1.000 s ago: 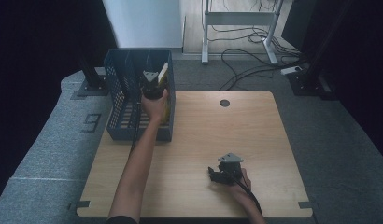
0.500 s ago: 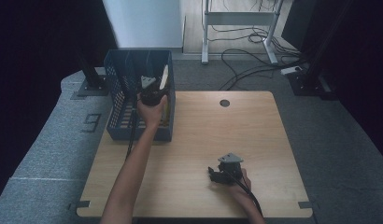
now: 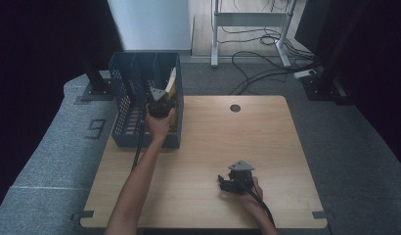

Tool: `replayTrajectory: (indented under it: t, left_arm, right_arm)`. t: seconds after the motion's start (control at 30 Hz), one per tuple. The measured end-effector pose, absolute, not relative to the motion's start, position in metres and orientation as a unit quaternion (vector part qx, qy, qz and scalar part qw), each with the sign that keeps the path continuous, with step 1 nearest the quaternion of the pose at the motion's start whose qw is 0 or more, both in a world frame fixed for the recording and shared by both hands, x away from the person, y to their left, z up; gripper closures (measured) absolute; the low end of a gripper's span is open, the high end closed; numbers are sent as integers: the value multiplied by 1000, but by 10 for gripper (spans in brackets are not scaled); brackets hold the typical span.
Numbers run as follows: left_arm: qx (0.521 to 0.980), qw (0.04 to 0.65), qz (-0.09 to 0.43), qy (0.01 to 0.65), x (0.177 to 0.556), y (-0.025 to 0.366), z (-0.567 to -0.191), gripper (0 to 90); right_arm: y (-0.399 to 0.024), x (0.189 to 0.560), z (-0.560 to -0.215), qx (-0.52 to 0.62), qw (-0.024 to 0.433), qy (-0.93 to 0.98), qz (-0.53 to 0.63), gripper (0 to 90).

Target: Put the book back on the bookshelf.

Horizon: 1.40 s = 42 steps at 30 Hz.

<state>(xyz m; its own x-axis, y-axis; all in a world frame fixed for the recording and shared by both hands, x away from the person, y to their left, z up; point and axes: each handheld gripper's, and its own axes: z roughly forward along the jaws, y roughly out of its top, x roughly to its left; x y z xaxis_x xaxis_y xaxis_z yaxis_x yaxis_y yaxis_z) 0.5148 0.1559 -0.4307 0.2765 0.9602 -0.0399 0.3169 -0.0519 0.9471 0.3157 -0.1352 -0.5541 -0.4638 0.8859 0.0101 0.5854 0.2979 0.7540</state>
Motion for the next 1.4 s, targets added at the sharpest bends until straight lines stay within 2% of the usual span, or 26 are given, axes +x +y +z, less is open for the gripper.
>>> replayTrajectory:
  t: [0.37, 1.1, 1.4]
  left_arm:
    - [628, 484, 347, 501, 521, 142, -429, 749]
    - [655, 490, 311, 484, 514, 145, -438, 500]
    - [660, 495, 307, 475, 512, 149, -434, 447]
  right_arm:
    - [-135, 316, -554, 472, 211, 778, 357, 233]
    - [-135, 316, -554, 473, 212, 778, 357, 234]
    - [-135, 316, -554, 473, 212, 778, 357, 233]
